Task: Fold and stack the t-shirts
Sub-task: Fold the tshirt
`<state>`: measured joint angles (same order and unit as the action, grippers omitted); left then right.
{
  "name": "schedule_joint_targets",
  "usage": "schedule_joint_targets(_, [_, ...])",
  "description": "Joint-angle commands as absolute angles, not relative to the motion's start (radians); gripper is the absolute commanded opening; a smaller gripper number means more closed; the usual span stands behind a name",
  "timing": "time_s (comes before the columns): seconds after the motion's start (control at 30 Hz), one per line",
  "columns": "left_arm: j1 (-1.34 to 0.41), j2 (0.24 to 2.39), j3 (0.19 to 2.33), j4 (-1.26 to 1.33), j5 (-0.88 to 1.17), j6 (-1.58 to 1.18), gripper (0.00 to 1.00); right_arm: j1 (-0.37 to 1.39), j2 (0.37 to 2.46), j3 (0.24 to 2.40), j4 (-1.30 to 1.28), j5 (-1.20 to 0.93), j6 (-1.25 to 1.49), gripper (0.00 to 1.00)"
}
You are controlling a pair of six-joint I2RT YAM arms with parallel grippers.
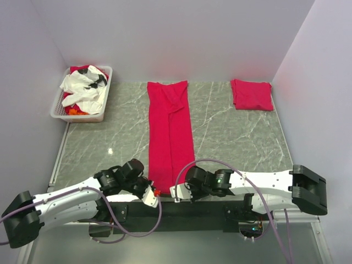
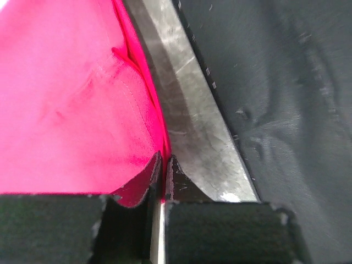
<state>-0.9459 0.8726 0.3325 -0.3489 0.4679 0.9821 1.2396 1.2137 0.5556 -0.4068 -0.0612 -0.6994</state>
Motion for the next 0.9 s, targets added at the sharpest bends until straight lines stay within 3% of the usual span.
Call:
schedule_joint_targets(0.0, [-0.95,0.815,0.397,-0.49,0.564,0.991,0.01,1.272,1.172,0.621,-0.511,-0.092,-0.626,0.0])
schedule_joint_targets(0.37, [-0.865,0.69,0.42,-0.462,0.508,0.891,0.01,1.132,1.135,0.683,-0.499,-0.043,-0.767,0.0])
schedule_joint_targets(0.87, [-0.427,1.063,0.555,-0.175,0.666,1.272,0.01,0.838,1.316,0.836,-0.374,-0.08,-1.081,0.0])
